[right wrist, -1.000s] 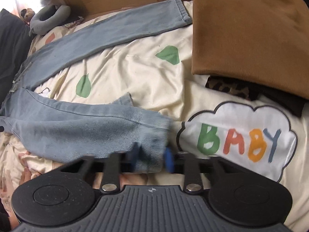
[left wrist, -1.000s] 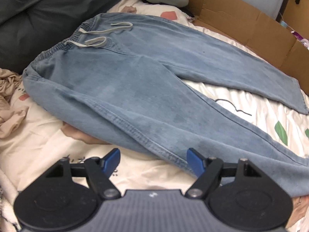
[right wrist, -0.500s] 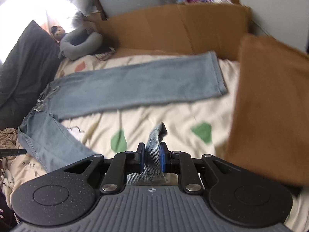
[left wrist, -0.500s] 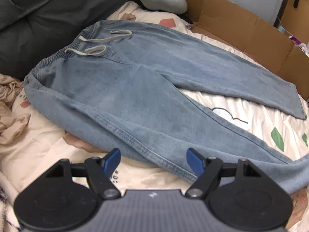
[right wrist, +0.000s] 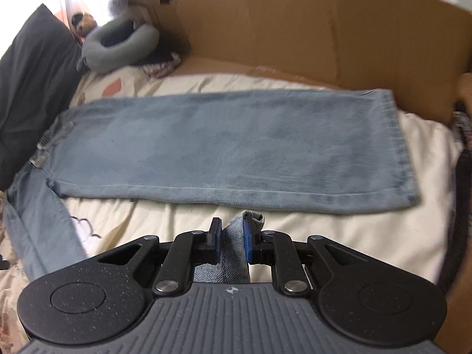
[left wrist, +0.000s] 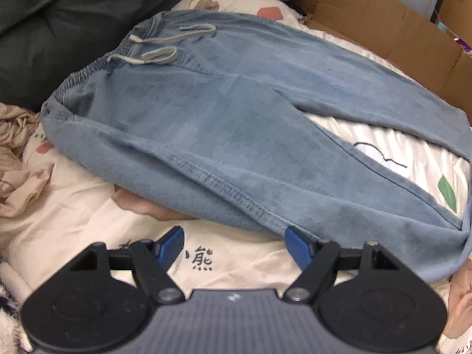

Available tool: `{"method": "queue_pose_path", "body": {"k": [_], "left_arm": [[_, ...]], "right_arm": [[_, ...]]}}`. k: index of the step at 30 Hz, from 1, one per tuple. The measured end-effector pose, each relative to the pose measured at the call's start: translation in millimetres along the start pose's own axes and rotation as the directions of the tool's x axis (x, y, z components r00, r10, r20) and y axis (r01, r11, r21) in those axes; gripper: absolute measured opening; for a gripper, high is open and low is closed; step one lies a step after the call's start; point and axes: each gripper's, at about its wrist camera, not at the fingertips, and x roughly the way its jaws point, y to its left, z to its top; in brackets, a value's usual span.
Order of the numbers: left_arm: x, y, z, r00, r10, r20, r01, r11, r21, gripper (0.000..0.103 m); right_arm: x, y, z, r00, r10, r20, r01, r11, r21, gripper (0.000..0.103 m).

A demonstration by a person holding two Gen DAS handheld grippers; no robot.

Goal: Fold clothes

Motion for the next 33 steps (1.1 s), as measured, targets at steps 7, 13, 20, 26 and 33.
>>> {"method": "queue_pose_path", "body": {"k": [7,13,20,26,33], "left_arm": [[17,-7,3,1.0,-0.011,-0.006,0.011,1.0,0.017,0.077],[18,-6,9,1.0,-0.008,0.006,0.008,1.0,0.025,0.077],[11,14,9,1.0,0.016,0.009,-0.016,0.999,-0.051,0.077],[11,20,1,1.0,0.026,-0.016,-0.027,0.999,-0.025,0.077],[10,25,3,1.0,-0.009,-0.02,0.009,1.0,-0.017,0.077]], "right_arm": [[51,-3,3,0.996,-0.014,-0.088,0.013,1.0,-0.016,0.015],[36,-7,-3,0.995,0.012,-0.095,-0.011,1.0,0.012,0.042],[-23,-39,-43,0.996,0.0,-0.09,0.015,0.985,0.169,0.047],[-54,-55,-106,0.991,0.026,-0.132,0.024,0.93,0.367,0.047],[-48,-43,-149,0.99,0.06,-0.129,0.009,0.877,0.48,0.047]]}}
